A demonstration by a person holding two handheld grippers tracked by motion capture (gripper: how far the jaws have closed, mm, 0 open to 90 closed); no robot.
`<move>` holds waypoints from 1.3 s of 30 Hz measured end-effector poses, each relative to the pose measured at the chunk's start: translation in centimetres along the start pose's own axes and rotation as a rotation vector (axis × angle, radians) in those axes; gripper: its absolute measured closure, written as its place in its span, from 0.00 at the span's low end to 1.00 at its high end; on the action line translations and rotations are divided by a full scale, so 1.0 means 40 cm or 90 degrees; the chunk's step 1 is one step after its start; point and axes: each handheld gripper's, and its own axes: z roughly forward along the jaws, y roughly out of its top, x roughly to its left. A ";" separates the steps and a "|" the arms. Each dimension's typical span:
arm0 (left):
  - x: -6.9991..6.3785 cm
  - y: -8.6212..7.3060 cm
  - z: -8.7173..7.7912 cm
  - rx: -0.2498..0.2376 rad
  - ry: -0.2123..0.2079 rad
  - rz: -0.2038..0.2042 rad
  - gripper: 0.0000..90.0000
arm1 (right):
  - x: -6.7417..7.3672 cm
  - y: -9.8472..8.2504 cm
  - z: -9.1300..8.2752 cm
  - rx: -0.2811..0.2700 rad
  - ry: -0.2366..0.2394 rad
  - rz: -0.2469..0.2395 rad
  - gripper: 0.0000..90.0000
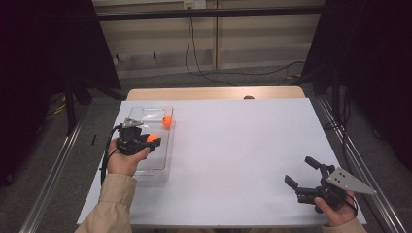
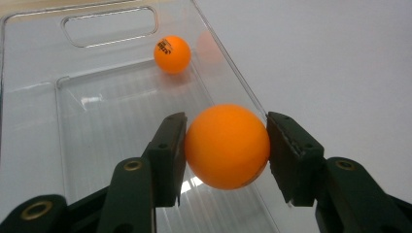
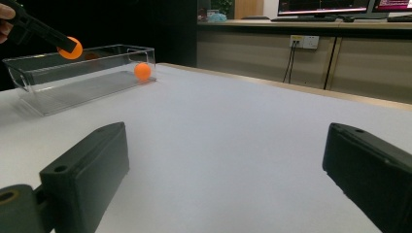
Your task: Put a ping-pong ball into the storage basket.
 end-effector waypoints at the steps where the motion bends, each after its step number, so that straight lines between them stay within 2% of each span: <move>1: 0.001 -0.001 0.001 0.002 0.000 0.002 0.57 | 0.000 0.000 0.000 -0.001 0.000 0.000 0.03; 4: 0.003 -0.005 0.005 0.001 0.002 -0.005 0.57 | -0.001 0.000 -0.001 0.001 0.001 0.000 0.03; 5: 0.006 -0.005 0.004 0.005 0.003 0.002 0.57 | -0.001 0.001 -0.002 0.001 0.001 0.001 0.03; 6: 0.006 -0.006 0.006 0.002 0.008 -0.003 0.57 | 0.000 0.001 -0.001 0.000 0.000 0.003 0.03; 10: 0.012 -0.009 0.007 0.010 0.009 0.004 0.56 | 0.001 0.001 0.002 0.001 0.000 0.002 0.03; 15: 0.014 -0.014 0.012 0.007 0.014 -0.008 0.56 | 0.001 0.001 0.004 -0.002 0.003 0.001 0.03; 18: 0.017 -0.015 0.015 0.011 0.017 -0.006 0.56 | 0.002 0.001 0.005 -0.002 0.003 0.003 0.03; 19: 0.015 -0.015 0.017 0.004 0.020 -0.014 0.56 | 0.002 0.001 0.005 -0.002 0.003 0.002 0.03; 20: 0.020 -0.015 0.015 0.017 0.018 0.003 0.56 | 0.002 0.001 0.005 -0.002 0.003 0.002 0.03; 21: 0.017 -0.016 0.018 0.010 0.019 -0.008 0.56 | 0.002 0.001 0.005 -0.001 0.004 0.002 0.03; 25: 0.021 -0.017 0.020 0.019 0.024 0.001 0.56 | 0.002 0.001 0.006 0.000 0.004 0.002 0.03; 27: 0.021 -0.017 0.023 0.013 0.028 -0.008 0.56 | 0.002 0.000 0.006 -0.001 0.003 0.004 0.03; 29: 0.025 -0.018 0.023 0.019 0.024 -0.003 0.56 | 0.002 0.000 0.006 -0.002 0.002 0.005 0.03; 30: 0.022 -0.019 0.026 0.010 0.028 -0.013 0.56 | 0.001 0.000 0.005 -0.002 0.003 0.002 0.03; 32: 0.025 -0.019 0.026 0.019 0.031 0.001 0.56 | 0.000 0.001 0.003 -0.001 0.001 0.002 0.03; 39: 0.027 -0.019 0.028 0.020 0.036 0.000 0.56 | 0.002 0.001 0.006 0.000 0.004 0.003 0.03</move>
